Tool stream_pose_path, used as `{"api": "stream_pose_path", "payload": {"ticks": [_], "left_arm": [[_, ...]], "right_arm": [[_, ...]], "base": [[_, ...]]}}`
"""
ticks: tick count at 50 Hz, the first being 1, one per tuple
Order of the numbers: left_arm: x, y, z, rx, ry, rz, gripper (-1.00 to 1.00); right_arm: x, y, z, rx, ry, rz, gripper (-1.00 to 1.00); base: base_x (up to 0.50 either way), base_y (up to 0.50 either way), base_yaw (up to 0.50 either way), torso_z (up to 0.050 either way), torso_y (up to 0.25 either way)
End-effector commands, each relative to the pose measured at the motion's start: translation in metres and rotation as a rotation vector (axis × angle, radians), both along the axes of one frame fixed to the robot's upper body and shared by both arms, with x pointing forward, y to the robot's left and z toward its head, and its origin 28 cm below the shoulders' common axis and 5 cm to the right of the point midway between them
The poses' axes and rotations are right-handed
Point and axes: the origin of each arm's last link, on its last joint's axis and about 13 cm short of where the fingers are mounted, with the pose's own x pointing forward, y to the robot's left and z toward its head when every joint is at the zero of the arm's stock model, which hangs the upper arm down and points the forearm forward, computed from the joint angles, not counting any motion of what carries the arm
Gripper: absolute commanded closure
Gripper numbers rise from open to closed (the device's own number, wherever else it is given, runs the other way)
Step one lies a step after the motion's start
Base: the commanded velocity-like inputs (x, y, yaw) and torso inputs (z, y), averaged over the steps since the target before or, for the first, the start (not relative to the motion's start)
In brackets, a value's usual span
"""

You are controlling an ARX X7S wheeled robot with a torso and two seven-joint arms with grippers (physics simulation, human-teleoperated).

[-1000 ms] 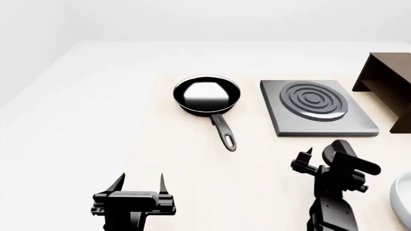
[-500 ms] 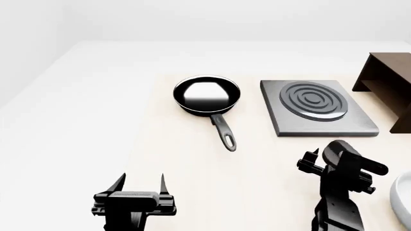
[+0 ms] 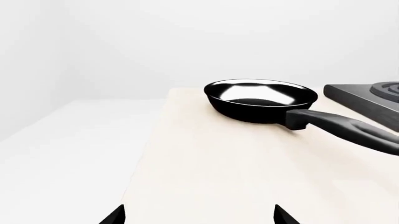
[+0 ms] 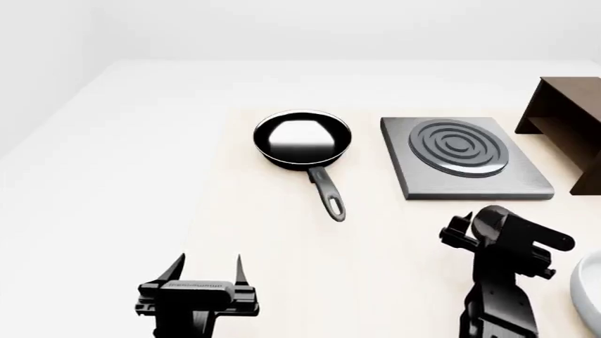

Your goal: Turn on the stove.

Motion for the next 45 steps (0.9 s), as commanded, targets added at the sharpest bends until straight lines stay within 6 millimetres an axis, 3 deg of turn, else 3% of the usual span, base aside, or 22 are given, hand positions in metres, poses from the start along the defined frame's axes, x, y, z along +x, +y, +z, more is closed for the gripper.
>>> {"api": "stream_pose_path", "payload": {"ticks": [1, 22, 45], "left_arm": [[-0.0002, -0.0006, 0.0, 0.002, 0.0, -0.003, -1.0], [-0.0007, -0.0014, 0.0013, 0.006, -0.002, -0.007, -1.0], [-0.0012, -0.0032, 0.0023, 0.012, -0.001, -0.012, -1.0]], "right_arm": [[0.0048, -0.0033, 0.0072, -0.014, -0.011, -0.006, -1.0], [0.0062, -0.0047, 0.0094, -0.004, -0.008, -0.013, -1.0], [0.0048, -0.01, 0.0091, 0.134, -0.028, 0.014, -1.0]], "base": [[0.0, 0.0, 0.0, 0.0, 0.0], [0.0, 0.0, 0.0, 0.0, 0.0], [0.0, 0.0, 0.0, 0.0, 0.0]]}}
